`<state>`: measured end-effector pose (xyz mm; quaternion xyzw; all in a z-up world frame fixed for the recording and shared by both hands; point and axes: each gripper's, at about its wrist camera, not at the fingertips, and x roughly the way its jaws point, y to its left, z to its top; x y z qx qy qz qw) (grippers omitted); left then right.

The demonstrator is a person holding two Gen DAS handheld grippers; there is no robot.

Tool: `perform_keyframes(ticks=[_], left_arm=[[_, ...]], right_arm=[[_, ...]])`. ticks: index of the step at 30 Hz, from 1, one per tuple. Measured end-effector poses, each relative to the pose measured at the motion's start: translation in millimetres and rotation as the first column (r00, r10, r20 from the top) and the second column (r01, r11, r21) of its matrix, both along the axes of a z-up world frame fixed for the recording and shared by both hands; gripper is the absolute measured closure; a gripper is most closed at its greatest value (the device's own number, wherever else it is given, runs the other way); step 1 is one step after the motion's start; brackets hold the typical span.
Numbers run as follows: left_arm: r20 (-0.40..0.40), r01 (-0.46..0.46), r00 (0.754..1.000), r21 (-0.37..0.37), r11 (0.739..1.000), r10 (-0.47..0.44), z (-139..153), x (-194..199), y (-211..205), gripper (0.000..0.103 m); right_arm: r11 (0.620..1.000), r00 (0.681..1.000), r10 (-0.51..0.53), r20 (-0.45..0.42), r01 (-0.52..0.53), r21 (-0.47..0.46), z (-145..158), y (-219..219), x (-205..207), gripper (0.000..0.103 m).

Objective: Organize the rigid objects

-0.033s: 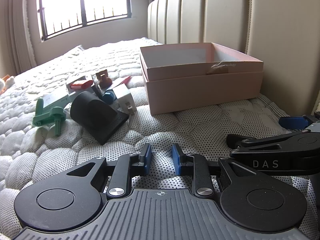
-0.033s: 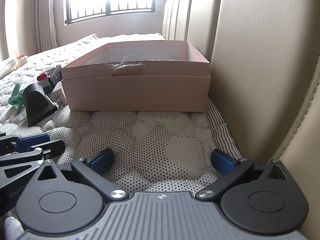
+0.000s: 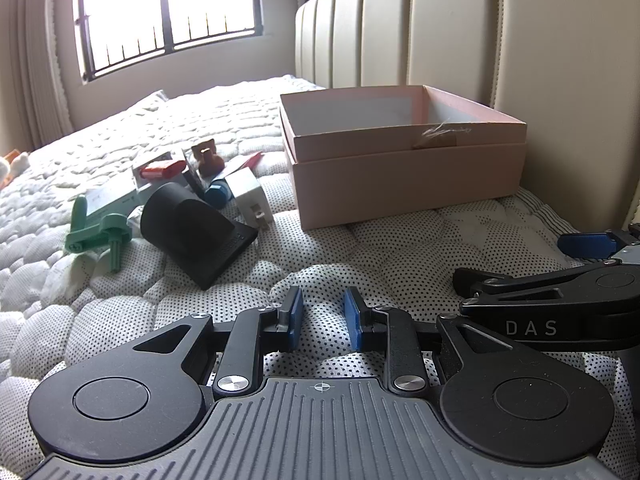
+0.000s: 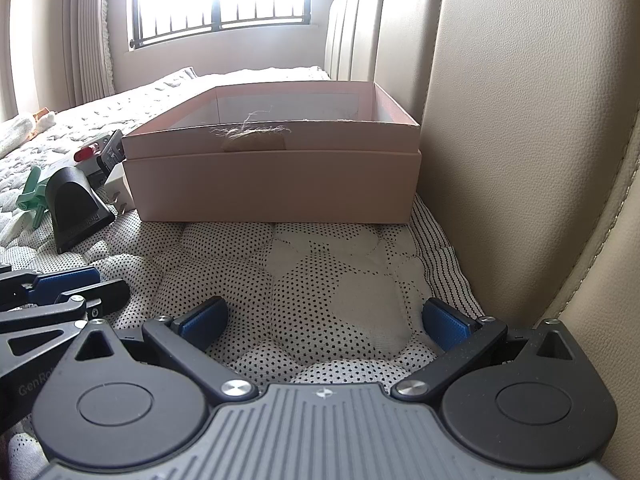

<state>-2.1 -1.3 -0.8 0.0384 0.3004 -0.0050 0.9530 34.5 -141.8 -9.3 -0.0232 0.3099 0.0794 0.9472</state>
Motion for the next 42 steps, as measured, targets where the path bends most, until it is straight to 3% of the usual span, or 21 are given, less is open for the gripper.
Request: perform_keyframes(ticks=[22,37,39,42], left_arm=[[-0.001,0.002,1.0,-0.001,1.0,-0.002,0.9,0.2,0.7,0.076],[-0.014,0.002,1.0,-0.071,0.997,-0.003,5.2,1.1,8.7,0.076],[-0.019,0.005,1.0,-0.102,0.995,-0.007,9.1,-0.1,14.0,0.076],[-0.015,-0.003,1.0,-0.158,0.987,0.001,20.1,-1.4,28.5,0.075]], right_arm=[[1.0,1.0,0.001,0.002,-0.001,0.001,0.3,-0.5,-0.1,0.0],[1.0,1.0,0.009,0.015,-0.009,-0.008,4.3,0.1,-2.7,0.0],[1.0,1.0,0.023,-0.007,-0.023,-0.009,7.3,-0.9,-2.0,0.0],[0.999,0.993,0.048,-0.108,-0.045,0.025,11.4,-6.3,7.5,0.0]])
